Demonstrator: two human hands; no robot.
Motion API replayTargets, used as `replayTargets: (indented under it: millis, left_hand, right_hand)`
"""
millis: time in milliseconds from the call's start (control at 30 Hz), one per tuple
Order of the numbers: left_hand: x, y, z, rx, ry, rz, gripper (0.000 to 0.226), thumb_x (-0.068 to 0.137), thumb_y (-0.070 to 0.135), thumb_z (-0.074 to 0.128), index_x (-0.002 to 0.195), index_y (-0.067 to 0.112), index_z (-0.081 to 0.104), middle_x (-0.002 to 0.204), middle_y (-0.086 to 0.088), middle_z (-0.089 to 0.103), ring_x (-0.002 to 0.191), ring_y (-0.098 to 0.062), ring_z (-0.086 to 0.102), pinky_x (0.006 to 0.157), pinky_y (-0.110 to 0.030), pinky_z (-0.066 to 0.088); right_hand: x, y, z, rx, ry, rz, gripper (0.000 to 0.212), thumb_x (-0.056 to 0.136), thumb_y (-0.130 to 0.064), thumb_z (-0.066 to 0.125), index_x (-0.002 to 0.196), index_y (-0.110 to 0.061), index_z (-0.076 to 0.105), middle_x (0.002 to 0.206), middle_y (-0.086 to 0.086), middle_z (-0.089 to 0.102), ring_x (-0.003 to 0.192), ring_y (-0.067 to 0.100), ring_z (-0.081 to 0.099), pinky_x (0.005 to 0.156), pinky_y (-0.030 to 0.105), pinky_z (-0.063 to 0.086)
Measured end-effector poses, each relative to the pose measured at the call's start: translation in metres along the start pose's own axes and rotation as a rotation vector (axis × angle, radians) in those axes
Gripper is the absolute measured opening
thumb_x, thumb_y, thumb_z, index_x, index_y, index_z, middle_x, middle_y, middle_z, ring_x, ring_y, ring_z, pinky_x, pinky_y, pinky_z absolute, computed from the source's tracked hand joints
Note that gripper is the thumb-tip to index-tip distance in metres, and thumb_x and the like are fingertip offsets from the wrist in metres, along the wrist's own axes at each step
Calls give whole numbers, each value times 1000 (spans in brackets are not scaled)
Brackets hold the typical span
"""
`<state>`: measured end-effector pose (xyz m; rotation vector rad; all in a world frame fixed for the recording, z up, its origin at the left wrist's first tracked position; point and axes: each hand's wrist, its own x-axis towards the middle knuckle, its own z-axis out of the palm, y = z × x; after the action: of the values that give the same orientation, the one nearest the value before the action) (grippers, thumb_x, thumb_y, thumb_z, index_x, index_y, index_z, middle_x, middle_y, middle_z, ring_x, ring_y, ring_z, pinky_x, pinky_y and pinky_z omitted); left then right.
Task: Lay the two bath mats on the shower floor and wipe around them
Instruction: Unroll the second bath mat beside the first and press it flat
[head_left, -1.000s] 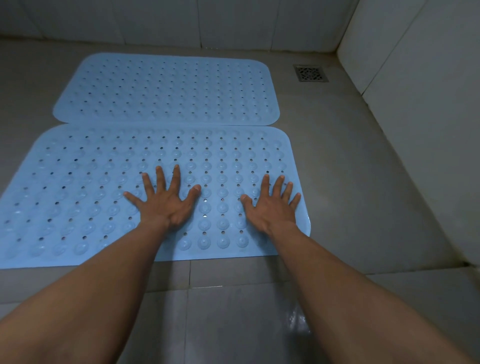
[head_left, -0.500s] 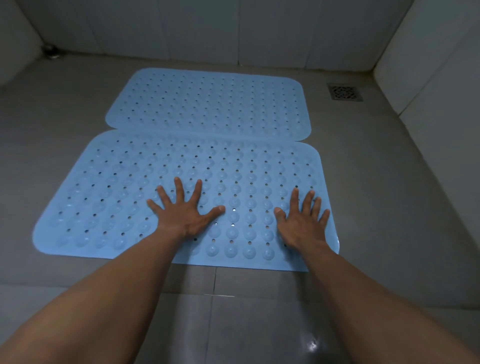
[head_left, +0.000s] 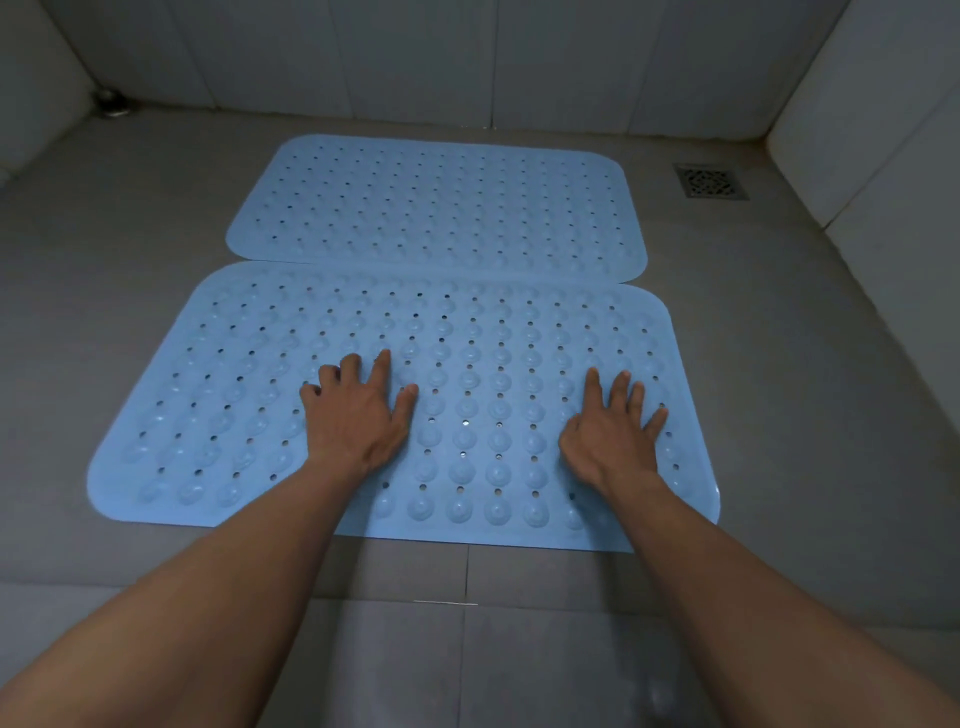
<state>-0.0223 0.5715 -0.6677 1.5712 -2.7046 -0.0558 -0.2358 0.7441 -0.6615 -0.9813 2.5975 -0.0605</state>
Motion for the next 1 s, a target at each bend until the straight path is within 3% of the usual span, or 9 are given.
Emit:
replayTargets:
  millis: [133, 300, 367, 433, 533, 700, 1000]
  left_hand:
    - [32, -27, 3, -71, 67, 82, 50, 99, 54, 37, 137, 24, 50, 136, -11, 49, 119, -34, 44, 96, -48, 37]
    - [78, -66, -3, -110, 108, 54, 48, 100, 50, 38, 135, 21, 53, 137, -12, 49, 123, -35, 45, 98, -50, 37]
    - [98, -89, -3, -113, 78, 20, 55, 101, 53, 33, 145, 22, 44, 149, -14, 40, 134, -36, 37, 107, -51, 31]
    - [118, -113, 1, -93, -23, -25, 66, 99, 60, 23, 156, 26, 25, 162, -14, 19, 149, -34, 16, 119, -54, 13]
    - [137, -144, 9, -60, -170, -57, 76, 93, 74, 10, 158, 36, -1, 166, -9, -9, 152, -33, -13, 118, -59, -10]
    - [145, -160, 15, -68, -168, -9, 75, 89, 78, 7, 154, 45, -11, 166, -5, -14, 152, -27, -15, 119, -58, -11]
    - [146, -160, 22, -78, -119, -30, 73, 92, 74, 9, 155, 43, -12, 166, -3, -16, 152, -27, -16, 119, -59, -9]
  right_hand:
    - [15, -35, -4, 16, 62, -22, 70, 95, -28, 39, 157, -18, 11, 165, 16, 0, 152, 35, -5, 119, 61, -4]
    - [41, -108, -2, 69, 112, -134, 63, 98, -29, 36, 156, -15, 16, 165, 16, 5, 152, 32, 1, 121, 57, 1]
    - [54, -148, 2, 62, 96, -216, 62, 101, -36, 30, 157, -15, 13, 166, 15, 2, 152, 32, -1, 121, 57, 0]
    - [69, -190, 7, 49, 65, -311, 64, 103, -42, 27, 158, -14, 9, 166, 13, -2, 152, 31, -4, 121, 57, -2]
    - [88, -249, 15, 10, 16, -429, 66, 103, -46, 25, 158, -15, 6, 166, 11, -7, 152, 30, -8, 120, 57, -5]
    - [109, -298, 26, -68, -6, -501, 68, 103, -50, 21, 159, -16, 2, 166, 7, -8, 152, 29, -12, 118, 59, -9]
    - [115, -300, 42, -131, 80, -509, 68, 101, -55, 10, 158, -22, -7, 167, 1, -7, 152, 24, -12, 120, 54, -10]
